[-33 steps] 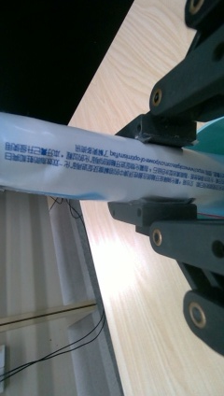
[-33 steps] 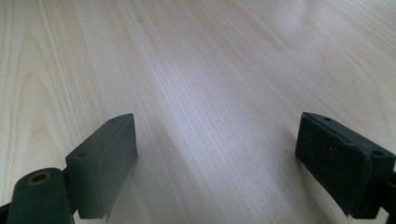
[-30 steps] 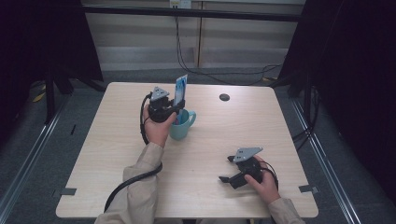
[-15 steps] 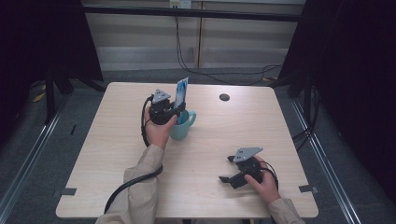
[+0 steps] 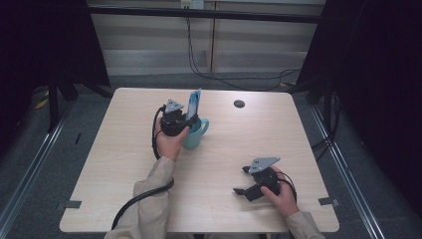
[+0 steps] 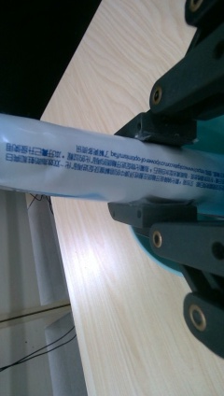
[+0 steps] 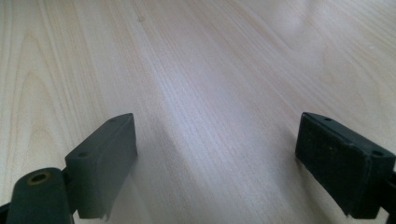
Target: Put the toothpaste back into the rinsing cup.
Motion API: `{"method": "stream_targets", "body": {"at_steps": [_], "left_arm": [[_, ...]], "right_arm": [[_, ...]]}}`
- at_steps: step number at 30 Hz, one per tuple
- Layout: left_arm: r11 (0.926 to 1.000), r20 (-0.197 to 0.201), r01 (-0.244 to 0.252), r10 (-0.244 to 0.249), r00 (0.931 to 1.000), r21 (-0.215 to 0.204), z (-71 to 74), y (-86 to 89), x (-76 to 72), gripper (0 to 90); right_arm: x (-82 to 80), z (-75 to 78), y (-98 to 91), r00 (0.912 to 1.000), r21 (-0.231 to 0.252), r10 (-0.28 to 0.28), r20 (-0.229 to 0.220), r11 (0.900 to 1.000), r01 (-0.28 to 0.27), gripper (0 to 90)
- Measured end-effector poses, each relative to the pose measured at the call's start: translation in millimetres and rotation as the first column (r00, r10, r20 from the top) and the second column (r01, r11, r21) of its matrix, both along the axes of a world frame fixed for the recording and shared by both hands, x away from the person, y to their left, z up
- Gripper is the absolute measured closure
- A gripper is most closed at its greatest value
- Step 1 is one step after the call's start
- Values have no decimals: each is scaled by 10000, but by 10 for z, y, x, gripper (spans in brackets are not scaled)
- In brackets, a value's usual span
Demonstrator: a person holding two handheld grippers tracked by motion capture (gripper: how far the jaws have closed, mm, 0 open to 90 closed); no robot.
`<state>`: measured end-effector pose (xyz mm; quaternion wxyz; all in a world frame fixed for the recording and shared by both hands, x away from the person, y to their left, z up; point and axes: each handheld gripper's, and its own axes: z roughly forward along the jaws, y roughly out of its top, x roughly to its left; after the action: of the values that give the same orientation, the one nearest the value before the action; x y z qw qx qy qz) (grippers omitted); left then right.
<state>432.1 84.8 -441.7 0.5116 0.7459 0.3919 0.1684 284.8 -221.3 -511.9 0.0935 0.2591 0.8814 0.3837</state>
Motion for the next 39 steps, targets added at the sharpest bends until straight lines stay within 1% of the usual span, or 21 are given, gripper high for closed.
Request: {"method": "stream_targets", "body": {"at_steps": [1,7,8,11,13,14,15,16,18,22,25,28,29,30,33,34,35,36,39], "left_arm": [[9999,-50,18,-17,10000,115,-6,4,1,676],[9998,-96,160,-158,9998,155,-13,4,7,665],[9995,-41,221,-220,9997,207,-11,-1,11,665],[9996,76,269,-270,9996,132,10,-3,13,648],[9992,-6,358,-358,9994,177,23,-8,17,639],[9991,-92,343,-340,9994,268,22,-4,17,641],[9991,-92,343,-340,9994,268,22,-4,17,637],[9994,-169,281,-278,9995,189,15,16,15,630],[9997,-224,194,-190,9996,169,4,33,15,614],[9996,-186,166,-162,9997,215,2,40,3,590],[9994,-176,254,-250,9995,229,7,45,-6,578],[9992,-126,190,-186,9997,341,28,60,-15,552],[9992,-117,147,-143,9998,364,42,69,-20,532],[9994,-173,142,-136,9998,327,62,83,-25,492],[9992,-120,138,-134,9998,365,90,102,-36,452],[9992,-151,102,-97,9998,382,125,126,-49,405],[9992,-151,102,-97,9998,382,125,126,-49,379],[9989,-159,125,-118,9998,449,158,149,-61,354],[9988,-145,78,-71,9999,484,186,178,-84,317]], "right_arm": [[0,0,0,10000,1,-3,1,10000,3,121],[0,0,0,10000,4,-2,-1,10000,2,121],[0,0,0,10000,1,-4,0,10000,4,122],[0,0,0,10000,5,1,-2,10000,-1,121],[1,0,0,10000,1,0,4,10000,0,121],[1,-1,0,10000,6,3,6,10000,-3,121],[0,-1,0,10000,8,2,4,10000,-2,121],[1,0,0,10000,1,5,11,10000,-5,121],[1,0,0,10000,-1,5,12,10000,-5,121],[1,0,0,10000,2,6,9,10000,-6,121],[1,0,0,10000,2,4,7,10000,-4,121],[1,1,0,10000,14,9,-19,10000,-9,121],[0,1,0,10000,5,-5,-19,10000,5,121],[0,1,0,10000,5,-4,-12,10000,4,121],[0,1,0,10000,5,-4,-11,10000,4,121],[0,0,0,10000,33,-1,-21,10000,2,121],[0,0,0,10000,33,-1,-21,10000,2,121],[0,1,1,10000,21,-13,-10,10000,13,121],[0,1,1,10000,26,-12,-16,10000,12,121]]}}
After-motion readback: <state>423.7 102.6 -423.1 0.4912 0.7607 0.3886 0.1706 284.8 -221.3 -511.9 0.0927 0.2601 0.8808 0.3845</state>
